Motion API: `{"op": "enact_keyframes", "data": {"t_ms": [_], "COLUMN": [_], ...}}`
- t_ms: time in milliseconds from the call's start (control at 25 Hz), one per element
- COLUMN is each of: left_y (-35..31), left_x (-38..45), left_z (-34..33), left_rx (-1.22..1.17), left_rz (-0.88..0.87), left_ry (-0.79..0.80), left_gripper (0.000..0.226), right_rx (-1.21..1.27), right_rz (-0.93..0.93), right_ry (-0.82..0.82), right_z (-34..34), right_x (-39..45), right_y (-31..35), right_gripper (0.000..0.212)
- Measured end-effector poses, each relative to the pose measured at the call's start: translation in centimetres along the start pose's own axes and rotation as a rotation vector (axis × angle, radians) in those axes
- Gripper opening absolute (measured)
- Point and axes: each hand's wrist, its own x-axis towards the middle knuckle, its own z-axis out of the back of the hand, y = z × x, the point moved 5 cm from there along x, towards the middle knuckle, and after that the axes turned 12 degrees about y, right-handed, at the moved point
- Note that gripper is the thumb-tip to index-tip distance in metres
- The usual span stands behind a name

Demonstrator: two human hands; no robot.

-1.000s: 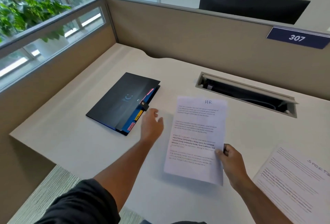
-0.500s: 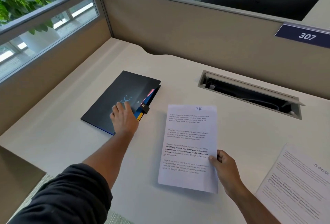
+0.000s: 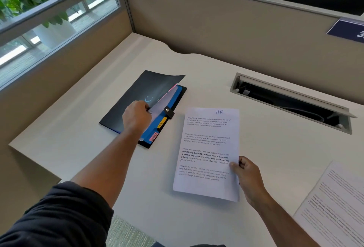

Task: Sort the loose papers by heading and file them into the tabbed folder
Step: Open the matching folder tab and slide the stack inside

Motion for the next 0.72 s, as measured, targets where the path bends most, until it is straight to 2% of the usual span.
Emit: {"op": "enact_keyframes", "data": {"t_ms": [80,280,720], "left_y": [0.3,0.7,-0.2], "left_x": [0.4,1.0,1.0], "left_z": [0.7,2.2,4.2], "left_rx": [-0.011,-0.028,0.025], "left_rz": [0.004,-0.029,-0.067], "left_ry": [0.028,0.091,0.031], "left_gripper": [0.033,0.015,0.023], "right_rx": [0.011,0.043,0.056], "right_rz": [0.008,0.043,0.085], "right_ry": [0.011,-0.005,0.013], "right_z": [-0.4,-0.8,-3.6], "right_x": [0.5,2.1,4.1], "right_y": [1.0,3.8,9.2], "right_gripper": [0.014,0.013,0.014]}}
